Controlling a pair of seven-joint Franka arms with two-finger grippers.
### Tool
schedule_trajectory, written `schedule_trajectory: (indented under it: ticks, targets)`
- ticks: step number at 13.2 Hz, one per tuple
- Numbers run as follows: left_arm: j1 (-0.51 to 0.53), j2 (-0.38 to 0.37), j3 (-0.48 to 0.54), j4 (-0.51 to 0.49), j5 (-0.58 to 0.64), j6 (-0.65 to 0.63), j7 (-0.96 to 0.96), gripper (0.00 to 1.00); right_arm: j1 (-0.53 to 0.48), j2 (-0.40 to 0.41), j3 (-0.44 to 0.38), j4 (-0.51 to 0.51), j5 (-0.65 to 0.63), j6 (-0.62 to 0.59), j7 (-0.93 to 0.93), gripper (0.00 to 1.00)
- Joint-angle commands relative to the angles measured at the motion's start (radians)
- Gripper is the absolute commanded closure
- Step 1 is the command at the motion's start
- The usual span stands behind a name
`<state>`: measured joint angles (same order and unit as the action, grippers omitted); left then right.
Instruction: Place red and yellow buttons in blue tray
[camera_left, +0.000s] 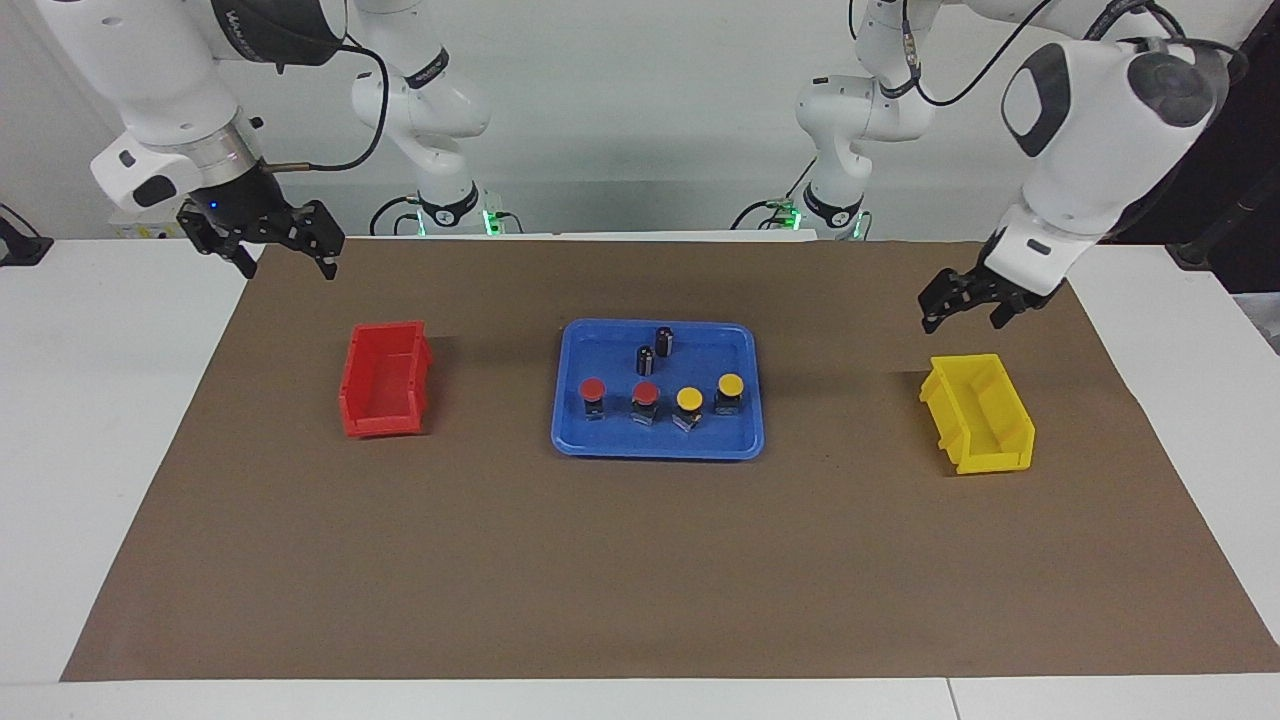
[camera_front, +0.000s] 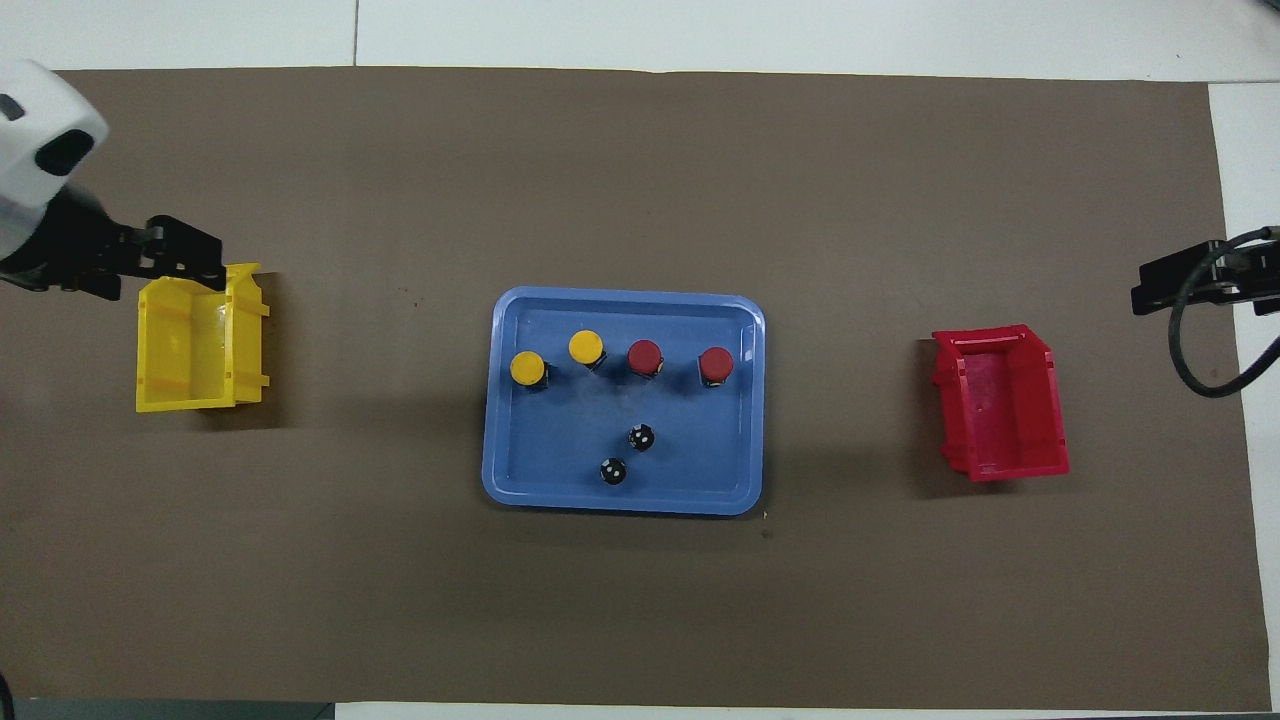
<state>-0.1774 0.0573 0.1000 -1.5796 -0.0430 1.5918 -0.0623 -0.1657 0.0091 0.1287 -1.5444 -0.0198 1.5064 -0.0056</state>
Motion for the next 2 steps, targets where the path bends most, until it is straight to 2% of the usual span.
schedule_trajectory:
  ticks: [1, 2]
  targets:
    - [0.050, -0.046, -0.005, -0.005, 0.017, -0.035, 0.080, 0.00, -0.006, 0.005, 0.005, 0.012, 0.003, -0.006, -0.027, 0.00]
    - [0.065, -0.060, 0.003, -0.005, 0.017, -0.044, 0.099, 0.00, -0.008, 0.005, 0.006, 0.012, 0.004, -0.012, -0.030, 0.00]
